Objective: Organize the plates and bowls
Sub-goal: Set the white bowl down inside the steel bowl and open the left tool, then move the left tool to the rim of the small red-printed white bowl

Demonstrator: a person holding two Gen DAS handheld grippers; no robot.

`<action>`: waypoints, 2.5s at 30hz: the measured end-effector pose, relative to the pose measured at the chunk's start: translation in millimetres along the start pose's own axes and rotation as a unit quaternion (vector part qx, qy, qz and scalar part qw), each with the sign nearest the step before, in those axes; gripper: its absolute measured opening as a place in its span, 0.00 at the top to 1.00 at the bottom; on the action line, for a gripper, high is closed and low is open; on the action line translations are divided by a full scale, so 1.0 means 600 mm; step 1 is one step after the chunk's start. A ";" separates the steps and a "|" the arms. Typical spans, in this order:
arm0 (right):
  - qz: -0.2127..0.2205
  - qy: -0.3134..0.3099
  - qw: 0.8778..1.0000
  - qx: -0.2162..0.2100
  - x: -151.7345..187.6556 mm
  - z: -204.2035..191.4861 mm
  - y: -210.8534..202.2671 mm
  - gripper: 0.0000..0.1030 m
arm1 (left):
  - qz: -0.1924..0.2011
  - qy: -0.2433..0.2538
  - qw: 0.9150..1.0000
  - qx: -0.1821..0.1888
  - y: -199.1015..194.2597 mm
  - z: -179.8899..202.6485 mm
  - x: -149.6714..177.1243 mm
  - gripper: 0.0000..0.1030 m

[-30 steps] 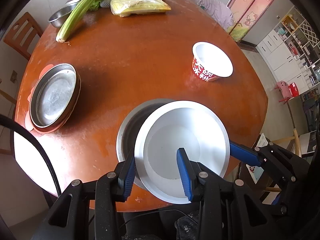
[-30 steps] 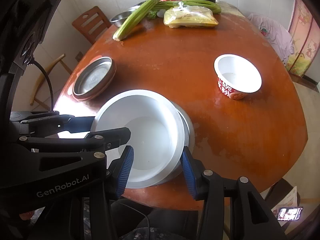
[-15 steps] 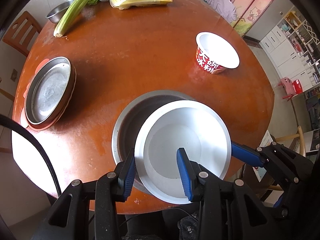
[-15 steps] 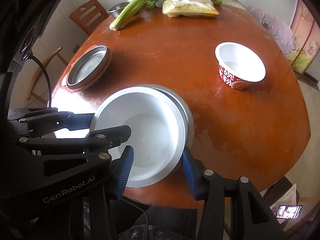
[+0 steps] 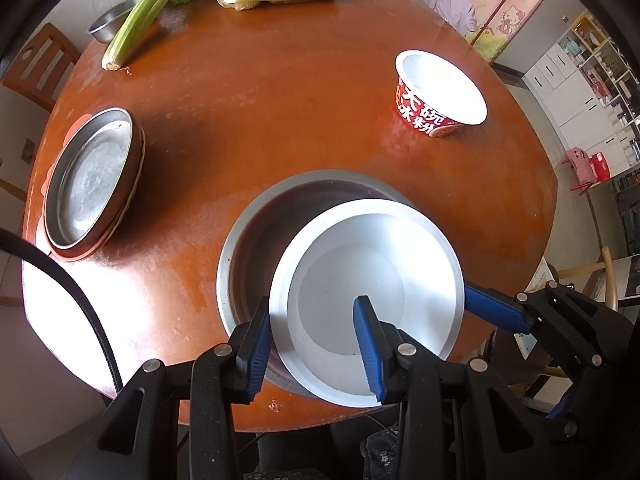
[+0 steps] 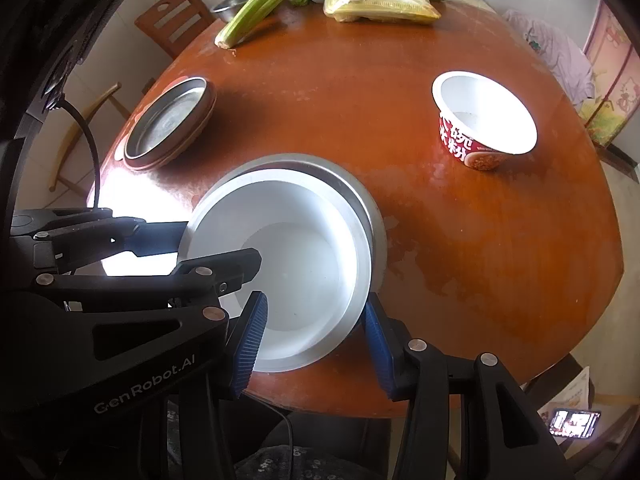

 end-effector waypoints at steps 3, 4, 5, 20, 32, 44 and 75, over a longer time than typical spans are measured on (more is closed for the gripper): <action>-0.002 0.000 1.000 0.001 0.002 0.002 0.001 0.51 | -0.003 0.000 1.000 -0.002 0.002 0.000 0.001 0.61; -0.003 0.000 1.000 0.002 0.003 0.003 0.003 0.51 | -0.003 0.001 1.000 -0.002 0.003 0.001 0.001 0.61; -0.004 0.000 1.000 0.002 0.004 0.003 0.003 0.51 | -0.004 0.001 1.000 -0.003 0.004 0.000 0.002 0.61; 0.011 0.008 1.000 -0.002 -0.010 0.013 -0.005 0.51 | 0.005 -0.013 1.000 -0.008 -0.003 -0.022 -0.013 0.61; 0.032 0.010 0.999 -0.003 -0.035 0.017 -0.028 0.51 | 0.039 -0.020 0.999 -0.013 -0.045 -0.040 -0.042 0.58; 0.051 0.012 0.999 -0.004 -0.055 0.026 -0.049 0.51 | 0.066 -0.024 0.997 -0.016 -0.070 -0.046 -0.074 0.50; 0.113 0.060 0.992 0.011 -0.134 0.115 -0.117 0.42 | 0.131 -0.013 0.991 -0.025 -0.142 -0.017 -0.176 0.36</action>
Point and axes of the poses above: each gripper's, at about its wrist camera, not at the fingertips, and y roughly the way its jaws point, z to its right, x to its underside, the point moved 9 cm from there along y, roughly the way its jaws point, and after that the axes turned 4 degrees about z, right-handed, at the moved point
